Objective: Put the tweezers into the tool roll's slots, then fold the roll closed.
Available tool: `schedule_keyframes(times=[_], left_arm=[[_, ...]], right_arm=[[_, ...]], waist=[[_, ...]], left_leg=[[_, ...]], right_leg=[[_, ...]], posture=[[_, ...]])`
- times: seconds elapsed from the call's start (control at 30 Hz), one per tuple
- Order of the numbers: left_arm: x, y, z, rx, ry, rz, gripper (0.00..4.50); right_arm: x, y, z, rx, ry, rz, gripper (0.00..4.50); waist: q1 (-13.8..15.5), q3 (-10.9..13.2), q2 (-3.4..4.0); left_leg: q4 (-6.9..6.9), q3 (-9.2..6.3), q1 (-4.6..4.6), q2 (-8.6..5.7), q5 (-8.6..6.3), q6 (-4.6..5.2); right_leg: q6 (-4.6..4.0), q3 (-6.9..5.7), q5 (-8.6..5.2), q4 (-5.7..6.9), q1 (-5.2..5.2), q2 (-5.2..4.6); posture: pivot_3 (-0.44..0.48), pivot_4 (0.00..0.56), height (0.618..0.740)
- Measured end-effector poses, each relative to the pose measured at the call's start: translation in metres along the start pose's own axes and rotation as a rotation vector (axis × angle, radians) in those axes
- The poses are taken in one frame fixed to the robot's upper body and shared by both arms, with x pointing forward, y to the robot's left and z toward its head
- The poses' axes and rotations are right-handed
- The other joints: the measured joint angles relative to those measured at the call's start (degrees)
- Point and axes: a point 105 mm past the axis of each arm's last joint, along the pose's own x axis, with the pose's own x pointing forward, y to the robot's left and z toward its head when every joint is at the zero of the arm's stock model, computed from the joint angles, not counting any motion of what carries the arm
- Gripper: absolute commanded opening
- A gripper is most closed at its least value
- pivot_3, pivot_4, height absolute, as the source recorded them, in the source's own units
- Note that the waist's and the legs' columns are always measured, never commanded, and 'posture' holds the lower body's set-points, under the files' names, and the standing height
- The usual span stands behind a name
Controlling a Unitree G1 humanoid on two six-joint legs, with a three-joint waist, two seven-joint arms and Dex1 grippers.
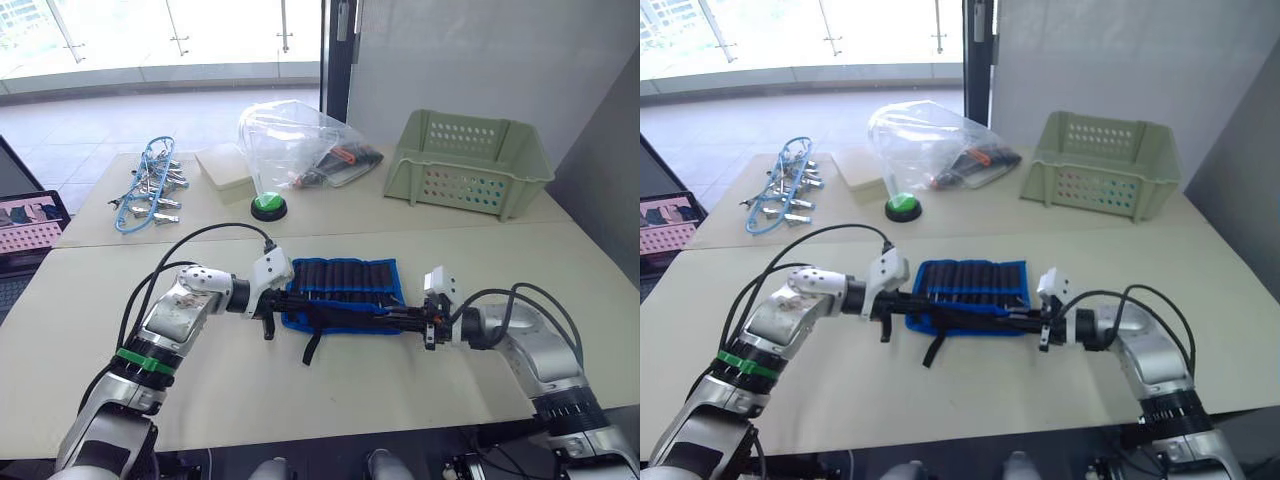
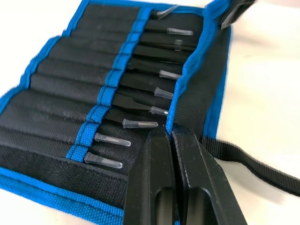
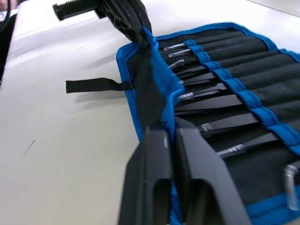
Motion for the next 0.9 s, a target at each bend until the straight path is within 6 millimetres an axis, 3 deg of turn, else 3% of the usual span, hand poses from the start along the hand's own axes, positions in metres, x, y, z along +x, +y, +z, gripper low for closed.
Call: schedule_keyframes(times=[0.3, 0.33, 0.43, 0.57, 0.7, 0.77, 0.9], left_arm=[[0.013, 0.008, -0.002, 0.021, 0.009, 0.045, 0.0], [0.013, 0.009, -0.002, 0.02, 0.009, 0.056, 0.0], [0.007, 0.015, 0.004, 0.01, -0.032, 0.099, 0.0], [-0.013, 0.015, 0.025, -0.007, -0.18, 0.153, 0.0], [-0.038, 0.001, 0.038, -0.034, -0.309, 0.17, 0.0], [-0.045, -0.006, 0.038, -0.04, -0.321, 0.167, 0.0], [-0.046, -0.016, 0.019, -0.084, -0.269, 0.165, 0.0]], right_arm=[[-0.004, -0.012, -0.002, -0.008, -0.005, -0.087, 4.36], [-0.005, -0.013, -0.002, -0.016, -0.006, -0.093, 4.46], [-0.005, -0.017, 0.001, -0.032, -0.049, -0.132, 4.46], [-0.011, -0.021, 0.021, -0.035, -0.201, -0.169, 4.46], [-0.015, 0.0, 0.052, -0.019, -0.309, -0.067, 4.46], [-0.014, 0.01, 0.057, -0.014, -0.315, -0.023, 3.95], [-0.005, 0.02, 0.054, 0.0, -0.289, 0.01, 2.59]], waist=[[0.0, 0.0, 0.0], [0.0, 0.0, 0.0], [0.0, 0.0, 0.0], [-0.1, 0.0, 0.0], [-0.2, 0.0, 0.01], [-0.1, 0.0, 0.01], [0.1, 0.0, 0.01]], left_leg=[[0.0, 0.0, -0.02, 0.01, 0.0, -0.01], [0.0, 0.0, -0.02, 0.0, 0.0, -0.01], [0.0, -0.01, -0.03, 0.01, 0.0, -0.01], [-0.02, -0.01, -0.05, 0.09, 0.0, -0.01], [-0.06, -0.05, -0.08, 0.16, -0.02, -0.01], [-0.05, -0.04, -0.08, 0.14, -0.03, 0.0], [-0.02, -0.03, -0.07, 0.09, -0.02, -0.02]], right_leg=[[0.0, 0.0, 0.0, 0.0, -0.02, 0.0], [0.0, 0.0, 0.0, 0.0, -0.02, 0.0], [0.0, 0.0, 0.0, 0.01, -0.03, 0.0], [0.0, 0.02, 0.0, 0.07, -0.08, -0.01], [0.0, 0.03, 0.0, 0.09, -0.12, -0.01], [0.0, 0.03, 0.0, 0.02, -0.09, -0.02], [0.0, 0.02, 0.0, -0.07, -0.08, -0.03]], posture=[[0.0, 0.15, 0.74], [0.0, 0.15, 0.74], [0.0, 0.15, 0.74], [0.0, 0.15, 0.74], [0.0, 0.15, 0.74], [0.0, 0.15, 0.74], [0.0, 0.15, 0.74]])
